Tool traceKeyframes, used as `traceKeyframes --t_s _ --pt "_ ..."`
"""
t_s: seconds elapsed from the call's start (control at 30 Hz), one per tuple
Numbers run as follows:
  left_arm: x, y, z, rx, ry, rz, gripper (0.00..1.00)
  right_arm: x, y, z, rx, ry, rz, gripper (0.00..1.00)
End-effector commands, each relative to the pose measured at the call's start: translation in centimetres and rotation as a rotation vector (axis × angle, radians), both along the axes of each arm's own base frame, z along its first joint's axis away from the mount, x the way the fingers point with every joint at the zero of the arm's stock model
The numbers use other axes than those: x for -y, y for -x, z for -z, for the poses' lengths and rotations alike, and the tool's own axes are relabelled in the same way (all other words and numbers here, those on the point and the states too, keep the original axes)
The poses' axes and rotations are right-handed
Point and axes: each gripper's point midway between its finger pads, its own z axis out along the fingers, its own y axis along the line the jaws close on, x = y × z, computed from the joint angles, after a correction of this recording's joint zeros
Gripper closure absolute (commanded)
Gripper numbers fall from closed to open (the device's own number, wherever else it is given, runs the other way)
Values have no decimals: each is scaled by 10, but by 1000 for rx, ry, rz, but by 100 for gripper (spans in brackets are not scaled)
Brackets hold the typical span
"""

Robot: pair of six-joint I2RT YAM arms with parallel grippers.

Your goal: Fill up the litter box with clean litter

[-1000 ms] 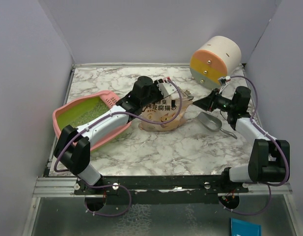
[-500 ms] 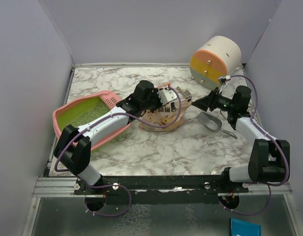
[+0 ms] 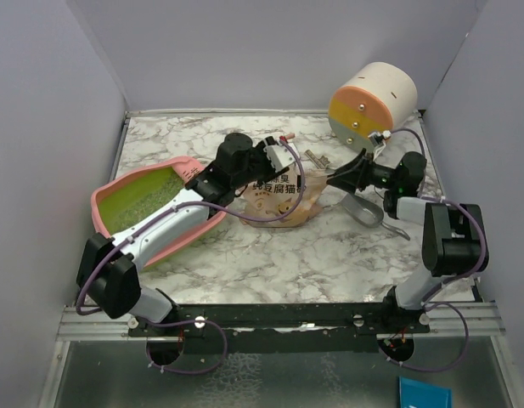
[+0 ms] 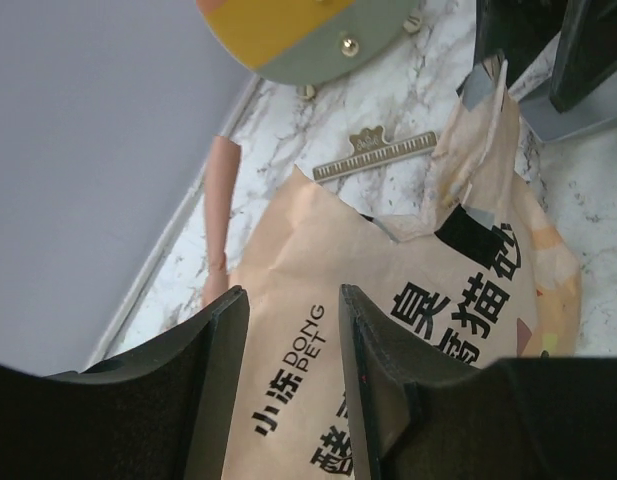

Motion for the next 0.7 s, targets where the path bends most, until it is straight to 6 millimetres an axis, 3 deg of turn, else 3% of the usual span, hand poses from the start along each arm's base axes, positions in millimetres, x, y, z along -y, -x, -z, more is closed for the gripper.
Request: traceKeyframes --t_s 0.0,0.27,0.4,0.47,0.67 --pt "-4 3 -42 91 105 7 55 -10 9 -12 134 -9 -110 39" --pt "-6 -8 -28 95 73 13 54 -26 10 3 136 -19 -162 41" --pt "-9 -23 -24 90 70 -6 54 -29 9 3 132 -27 -160 81" --pt "-11 -29 -25 96 81 -17 54 -29 9 3 135 -30 -148 95" --pt "-5 -32 -15 35 87 20 55 -28 11 1 121 -5 -124 99"
